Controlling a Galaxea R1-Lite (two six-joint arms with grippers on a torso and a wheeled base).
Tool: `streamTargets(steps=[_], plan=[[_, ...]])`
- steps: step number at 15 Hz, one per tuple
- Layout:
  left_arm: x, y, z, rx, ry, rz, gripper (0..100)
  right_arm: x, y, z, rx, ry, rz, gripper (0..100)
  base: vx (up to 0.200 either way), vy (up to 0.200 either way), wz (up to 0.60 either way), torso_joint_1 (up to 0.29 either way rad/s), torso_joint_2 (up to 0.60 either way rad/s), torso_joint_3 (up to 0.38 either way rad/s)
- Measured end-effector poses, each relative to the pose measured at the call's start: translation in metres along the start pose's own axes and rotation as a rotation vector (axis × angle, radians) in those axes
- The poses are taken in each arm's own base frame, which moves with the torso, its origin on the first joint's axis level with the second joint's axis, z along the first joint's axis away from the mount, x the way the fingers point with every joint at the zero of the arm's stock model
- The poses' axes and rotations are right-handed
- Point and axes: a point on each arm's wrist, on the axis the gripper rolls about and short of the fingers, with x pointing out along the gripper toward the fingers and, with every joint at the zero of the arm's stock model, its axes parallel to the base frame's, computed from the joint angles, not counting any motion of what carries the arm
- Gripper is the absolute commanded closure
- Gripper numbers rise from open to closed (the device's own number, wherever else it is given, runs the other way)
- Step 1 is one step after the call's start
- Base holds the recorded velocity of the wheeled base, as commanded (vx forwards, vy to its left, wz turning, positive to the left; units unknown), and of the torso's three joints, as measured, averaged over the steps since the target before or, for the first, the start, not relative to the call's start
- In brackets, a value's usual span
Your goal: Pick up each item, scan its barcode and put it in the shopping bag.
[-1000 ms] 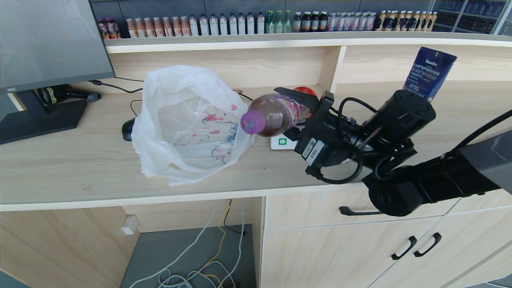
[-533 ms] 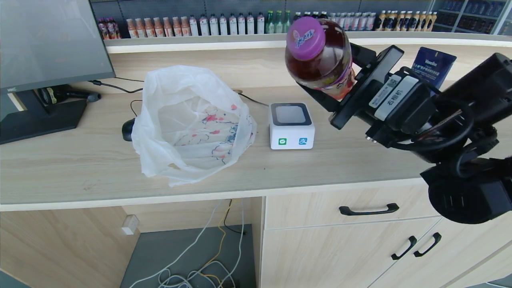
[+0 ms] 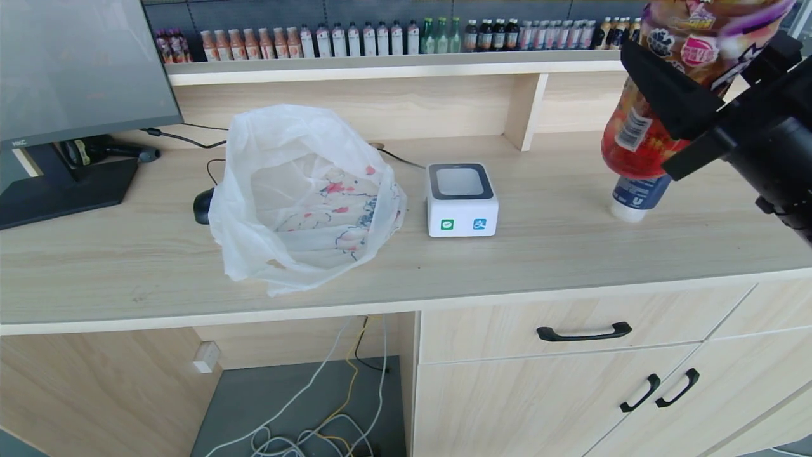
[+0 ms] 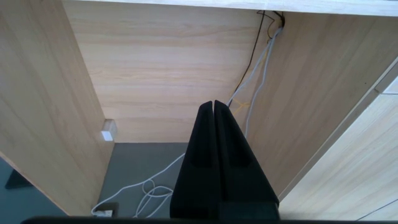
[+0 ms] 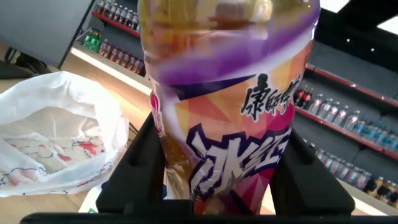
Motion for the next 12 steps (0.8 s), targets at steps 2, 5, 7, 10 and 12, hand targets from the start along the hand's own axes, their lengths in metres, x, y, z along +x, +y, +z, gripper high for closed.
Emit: streamTargets(steps=[2, 5, 7, 10, 12], plan=[[0.0, 0.0, 0.0, -0.001, 0.0, 0.0, 100, -0.013, 0.002, -0.002, 0.17, 0.077, -0.04, 100, 0.0, 0.0, 0.0, 0.0, 0.0, 0.0], [0.0, 0.0, 0.0, 0.0, 0.0, 0.0, 100, -0.021, 0.002, -0.009, 0.4, 0.136, -0.122, 100, 0.0, 0.0, 0.0, 0.0, 0.0, 0.0], [0.0, 0.0, 0.0, -0.001, 0.0, 0.0, 100, -0.025, 0.004, -0.014, 0.445, 0.159, -0.126, 100, 0.0, 0.0, 0.0, 0.0, 0.0, 0.0], [0.0, 0.0, 0.0, -0.003, 0.0, 0.0, 100, -0.029, 0.009, -0.017, 0.424, 0.161, -0.136, 100, 0.0, 0.0, 0.0, 0.0, 0.0, 0.0], [0.0, 0.0, 0.0, -0.003, 0.0, 0.0, 100, -0.026, 0.007, -0.015, 0.426, 0.161, -0.2, 100, 0.0, 0.2, 0.0, 0.005, 0.0, -0.002]])
